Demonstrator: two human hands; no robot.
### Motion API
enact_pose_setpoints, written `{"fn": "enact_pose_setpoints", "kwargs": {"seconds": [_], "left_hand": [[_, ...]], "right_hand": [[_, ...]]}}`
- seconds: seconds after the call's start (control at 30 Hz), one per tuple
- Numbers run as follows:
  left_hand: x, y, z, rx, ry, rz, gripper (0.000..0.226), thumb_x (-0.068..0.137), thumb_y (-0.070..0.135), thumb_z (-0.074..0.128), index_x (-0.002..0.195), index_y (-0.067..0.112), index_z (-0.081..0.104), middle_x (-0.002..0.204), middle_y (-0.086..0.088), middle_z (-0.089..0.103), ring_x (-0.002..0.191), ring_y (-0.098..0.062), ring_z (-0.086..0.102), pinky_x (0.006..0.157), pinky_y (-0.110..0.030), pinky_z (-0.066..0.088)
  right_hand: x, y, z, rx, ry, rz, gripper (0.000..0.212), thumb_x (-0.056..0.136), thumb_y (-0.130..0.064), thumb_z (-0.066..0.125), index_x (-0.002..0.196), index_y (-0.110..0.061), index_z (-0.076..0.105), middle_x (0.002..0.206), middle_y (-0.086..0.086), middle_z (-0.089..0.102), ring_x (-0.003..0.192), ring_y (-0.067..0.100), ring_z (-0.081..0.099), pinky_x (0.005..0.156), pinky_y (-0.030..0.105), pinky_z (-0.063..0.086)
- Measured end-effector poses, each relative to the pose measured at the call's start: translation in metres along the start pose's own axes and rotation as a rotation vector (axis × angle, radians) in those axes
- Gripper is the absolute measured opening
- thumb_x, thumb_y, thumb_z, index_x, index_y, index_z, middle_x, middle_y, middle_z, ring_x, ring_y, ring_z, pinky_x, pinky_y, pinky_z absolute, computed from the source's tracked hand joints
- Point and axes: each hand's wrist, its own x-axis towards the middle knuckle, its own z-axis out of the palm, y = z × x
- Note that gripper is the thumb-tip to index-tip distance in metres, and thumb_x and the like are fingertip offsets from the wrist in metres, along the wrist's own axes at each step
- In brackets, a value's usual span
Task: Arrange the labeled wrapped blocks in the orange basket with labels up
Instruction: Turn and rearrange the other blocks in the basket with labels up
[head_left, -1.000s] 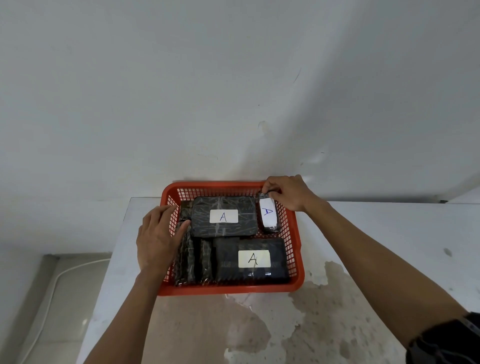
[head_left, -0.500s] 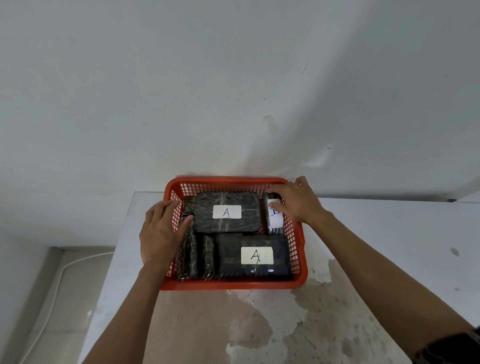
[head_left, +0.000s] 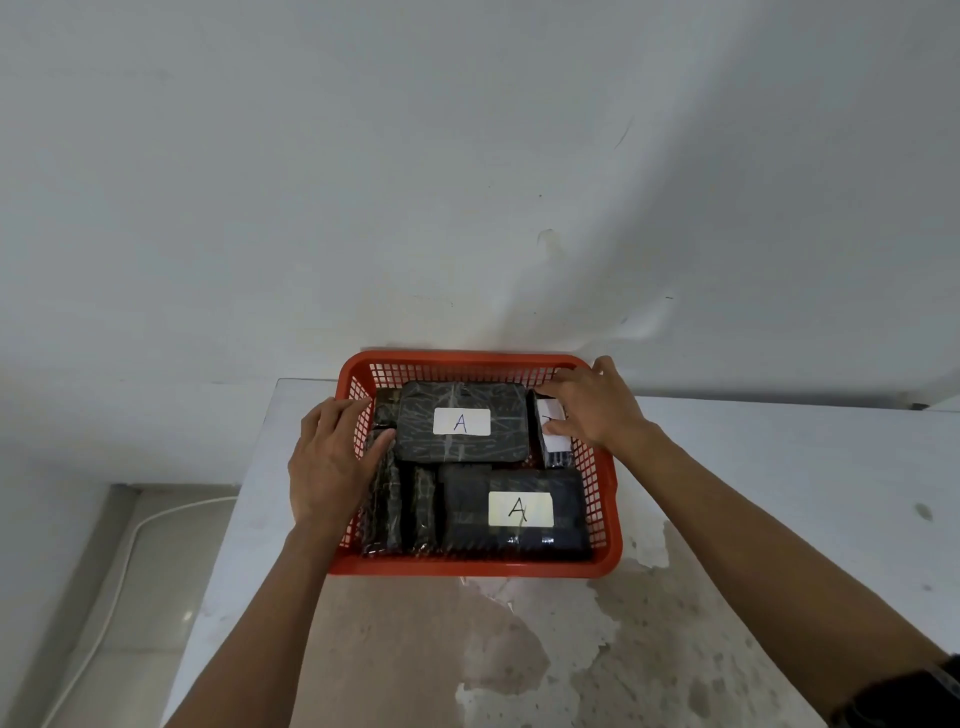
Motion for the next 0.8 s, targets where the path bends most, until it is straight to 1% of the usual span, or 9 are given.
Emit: {"fn": "enact_pose_setpoints", "kwargs": {"seconds": [0.1,0.2,0.27,0.33,0.4,0.43,0.5,0.6,0.8], "left_hand": [[0.000,0.003,-0.006,-0.036,-0.023,0.009,0.052,0.087,0.054,0.059,0.129,0.023,0.054,0.128,0.000,0.058,0.125,-0.022,0.048,0.081,-0.043,0.054],[-0.002,0.004,-0.014,-0.092,-0.057,0.034,0.047,0.088,0.045,0.064,0.127,0.021,0.059,0.128,-0.001,0.060,0.130,-0.024,0.045,0.099,-0.045,0.044],[-0.009,0.003,-0.022,-0.057,-0.004,0.092,0.041,0.087,0.040,0.067,0.122,0.018,0.064,0.123,-0.002,0.064,0.129,-0.026,0.048,0.105,-0.045,0.037],[-0.022,0.005,-0.028,-0.011,0.067,0.181,0.038,0.086,0.038,0.069,0.116,0.016,0.067,0.115,-0.003,0.066,0.119,-0.027,0.055,0.099,-0.045,0.041],[-0.037,0.013,-0.030,-0.087,0.010,0.230,0.038,0.085,0.039,0.067,0.116,0.016,0.066,0.109,-0.002,0.068,0.103,-0.022,0.063,0.086,-0.042,0.052],[-0.044,0.019,-0.030,-0.156,-0.076,0.196,0.040,0.085,0.041,0.066,0.117,0.018,0.065,0.108,0.000,0.069,0.096,-0.017,0.065,0.081,-0.038,0.057],[-0.053,0.029,-0.028,-0.277,-0.253,0.019,0.043,0.083,0.045,0.069,0.117,0.021,0.064,0.106,0.004,0.070,0.087,-0.008,0.067,0.076,-0.031,0.060],[-0.055,0.034,-0.022,-0.312,-0.353,-0.184,0.044,0.077,0.051,0.072,0.109,0.021,0.067,0.095,0.004,0.073,0.082,-0.008,0.066,0.077,-0.030,0.058],[-0.044,0.035,-0.009,-0.344,-0.468,-0.249,0.061,0.083,0.051,0.067,0.134,0.019,0.057,0.101,0.000,0.071,0.091,-0.016,0.065,0.085,-0.036,0.055]], "right_hand": [[0.001,-0.001,0.001,0.012,-0.007,0.010,0.053,0.085,-0.056,0.058,0.133,-0.034,0.055,0.128,-0.003,0.062,0.114,0.022,0.055,0.096,0.041,0.026],[-0.002,-0.003,0.001,0.044,0.009,0.029,0.055,0.085,-0.057,0.058,0.134,-0.033,0.053,0.129,-0.002,0.061,0.116,0.021,0.054,0.098,0.041,0.025],[-0.007,-0.009,0.002,0.095,0.060,0.050,0.060,0.084,-0.059,0.058,0.137,-0.033,0.050,0.136,-0.001,0.058,0.123,0.022,0.050,0.101,0.041,0.024],[-0.013,-0.022,0.004,0.175,0.137,0.050,0.064,0.084,-0.065,0.056,0.138,-0.032,0.049,0.137,0.000,0.057,0.127,0.022,0.049,0.105,0.042,0.023],[-0.020,-0.039,0.006,0.256,0.174,0.017,0.066,0.083,-0.070,0.051,0.138,-0.033,0.049,0.136,-0.002,0.056,0.126,0.021,0.048,0.106,0.042,0.023],[-0.023,-0.048,0.008,0.287,0.170,-0.002,0.067,0.083,-0.072,0.048,0.139,-0.034,0.049,0.138,-0.004,0.054,0.127,0.019,0.046,0.106,0.041,0.021],[-0.028,-0.063,0.013,0.320,0.121,-0.024,0.070,0.083,-0.074,0.045,0.142,-0.037,0.044,0.146,-0.006,0.047,0.134,0.017,0.039,0.111,0.041,0.017],[-0.034,-0.075,0.022,0.344,0.020,-0.010,0.074,0.084,-0.074,0.044,0.148,-0.038,0.034,0.158,-0.005,0.029,0.145,0.018,0.022,0.116,0.042,0.009],[-0.040,-0.077,0.035,0.404,-0.023,0.013,0.075,0.088,-0.074,0.034,0.153,-0.040,0.021,0.164,-0.006,0.010,0.151,0.015,0.001,0.118,0.043,0.001]]}}
